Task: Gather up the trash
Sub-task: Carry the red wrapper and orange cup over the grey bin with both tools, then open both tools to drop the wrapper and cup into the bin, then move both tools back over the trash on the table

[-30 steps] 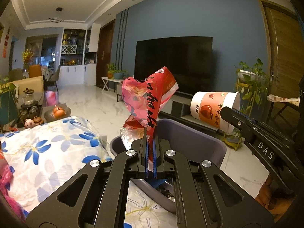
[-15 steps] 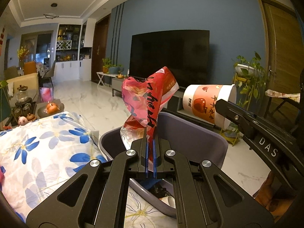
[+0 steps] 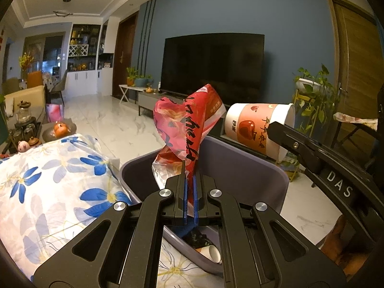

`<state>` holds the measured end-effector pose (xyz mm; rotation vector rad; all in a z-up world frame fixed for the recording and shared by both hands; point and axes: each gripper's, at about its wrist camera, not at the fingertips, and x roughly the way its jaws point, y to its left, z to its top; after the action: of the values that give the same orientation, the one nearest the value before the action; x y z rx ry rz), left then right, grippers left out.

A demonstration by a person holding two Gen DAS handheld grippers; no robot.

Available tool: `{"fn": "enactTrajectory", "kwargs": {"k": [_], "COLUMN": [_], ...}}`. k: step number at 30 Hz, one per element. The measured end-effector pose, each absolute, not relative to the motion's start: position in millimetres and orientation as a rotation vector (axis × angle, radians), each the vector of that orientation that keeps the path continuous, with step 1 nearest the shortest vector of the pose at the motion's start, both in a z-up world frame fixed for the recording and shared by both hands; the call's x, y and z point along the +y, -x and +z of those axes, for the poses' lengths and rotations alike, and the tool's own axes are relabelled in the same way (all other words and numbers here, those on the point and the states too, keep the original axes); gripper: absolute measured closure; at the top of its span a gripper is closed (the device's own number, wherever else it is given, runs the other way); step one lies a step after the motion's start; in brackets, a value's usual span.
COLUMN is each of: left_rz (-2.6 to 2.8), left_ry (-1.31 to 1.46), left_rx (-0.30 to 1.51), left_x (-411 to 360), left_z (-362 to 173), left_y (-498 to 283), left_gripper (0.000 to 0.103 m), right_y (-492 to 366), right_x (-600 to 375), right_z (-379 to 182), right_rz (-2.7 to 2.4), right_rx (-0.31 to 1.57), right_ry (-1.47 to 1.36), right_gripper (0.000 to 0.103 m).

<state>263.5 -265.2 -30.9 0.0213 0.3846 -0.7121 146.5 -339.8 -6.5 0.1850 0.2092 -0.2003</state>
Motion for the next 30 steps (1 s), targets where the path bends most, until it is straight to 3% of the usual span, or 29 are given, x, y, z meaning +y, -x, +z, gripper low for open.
{"fn": "enactTrajectory", "kwargs": {"k": [6, 9, 10, 11, 12, 15, 17, 19, 23, 30], "left_rz": [-0.716, -0.706, -0.702, -0.693, -0.681, -0.648, -0.618, -0.592, -0.498, -0.349], "left_ry": [-0.030, -0.041, -0.037, -0.033, -0.025, 0.001, 0.014, 0.028, 0.032, 0.031], "left_rx": [0.391, 0.383, 0.383, 0.382, 0.379, 0.381, 0.372, 0.355, 0.329, 0.279], "left_x": [-267, -267, -266, -264, -262, -251, -244, -235, -213, -168], "left_z": [-33, -35, -36, -36, -36, -35, -32, -30, -24, -15], "left_y": [-265, -263, -263, -263, -262, -262, -259, -252, -235, -198], "left_gripper": [0.096, 0.074, 0.063, 0.049, 0.046, 0.042, 0.034, 0.029, 0.018, 0.013], "right_y": [-153, -153, -152, -151, -149, -143, -139, -132, -120, -100], "right_x": [-344, -346, -347, -347, -348, -347, -344, -339, -330, -311], "right_z": [-9, -11, -11, -11, -12, -9, -8, -6, -5, -7], "right_rz": [-0.183, -0.183, -0.189, -0.192, -0.195, -0.208, -0.208, -0.224, -0.245, -0.233], "right_rx": [0.228, 0.225, 0.221, 0.217, 0.211, 0.196, 0.191, 0.178, 0.155, 0.166], "right_ry": [-0.196, -0.207, -0.211, -0.214, -0.218, -0.207, -0.200, -0.184, -0.150, -0.136], "right_gripper": [0.099, 0.088, 0.085, 0.075, 0.069, 0.067, 0.063, 0.049, 0.037, 0.029]}}
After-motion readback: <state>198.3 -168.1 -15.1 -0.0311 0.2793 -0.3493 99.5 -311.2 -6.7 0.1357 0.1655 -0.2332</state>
